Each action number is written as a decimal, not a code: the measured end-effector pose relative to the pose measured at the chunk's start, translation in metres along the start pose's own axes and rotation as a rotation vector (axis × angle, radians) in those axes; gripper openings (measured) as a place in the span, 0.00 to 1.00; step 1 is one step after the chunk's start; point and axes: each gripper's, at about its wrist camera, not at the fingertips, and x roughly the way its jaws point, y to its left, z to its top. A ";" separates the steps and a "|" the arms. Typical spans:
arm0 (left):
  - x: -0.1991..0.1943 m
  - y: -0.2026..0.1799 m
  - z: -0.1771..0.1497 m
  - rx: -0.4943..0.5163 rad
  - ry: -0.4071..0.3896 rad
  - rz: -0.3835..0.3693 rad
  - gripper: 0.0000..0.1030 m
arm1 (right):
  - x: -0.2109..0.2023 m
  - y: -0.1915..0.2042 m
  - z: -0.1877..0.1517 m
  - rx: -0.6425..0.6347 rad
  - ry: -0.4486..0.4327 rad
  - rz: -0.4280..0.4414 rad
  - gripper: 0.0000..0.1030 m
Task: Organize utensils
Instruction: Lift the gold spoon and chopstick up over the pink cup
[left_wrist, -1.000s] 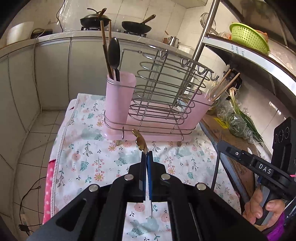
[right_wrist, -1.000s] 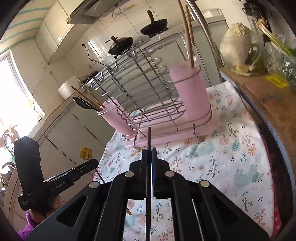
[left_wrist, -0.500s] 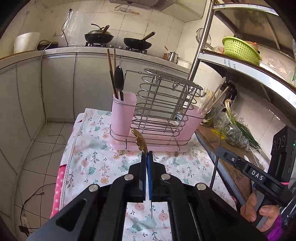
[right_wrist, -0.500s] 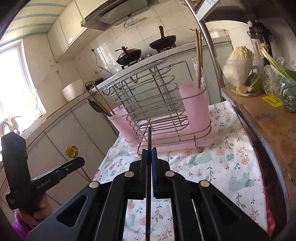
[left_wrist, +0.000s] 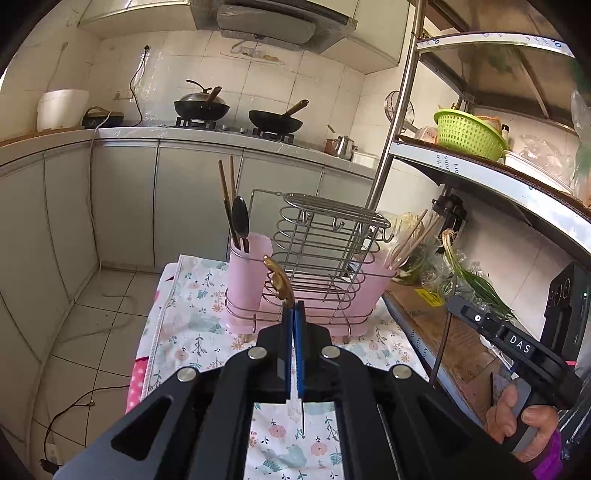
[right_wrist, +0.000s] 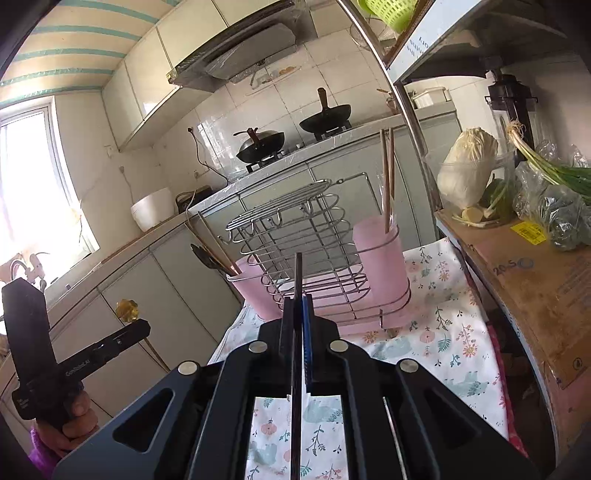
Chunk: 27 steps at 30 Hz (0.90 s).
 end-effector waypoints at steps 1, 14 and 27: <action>0.000 0.001 0.002 -0.001 -0.004 0.003 0.01 | -0.001 0.000 0.002 -0.002 -0.009 -0.002 0.05; 0.011 0.020 0.054 -0.051 -0.085 0.030 0.01 | -0.001 -0.007 0.054 -0.025 -0.195 -0.062 0.05; 0.057 0.012 0.131 0.009 -0.226 0.083 0.01 | 0.033 -0.002 0.105 -0.099 -0.311 -0.093 0.05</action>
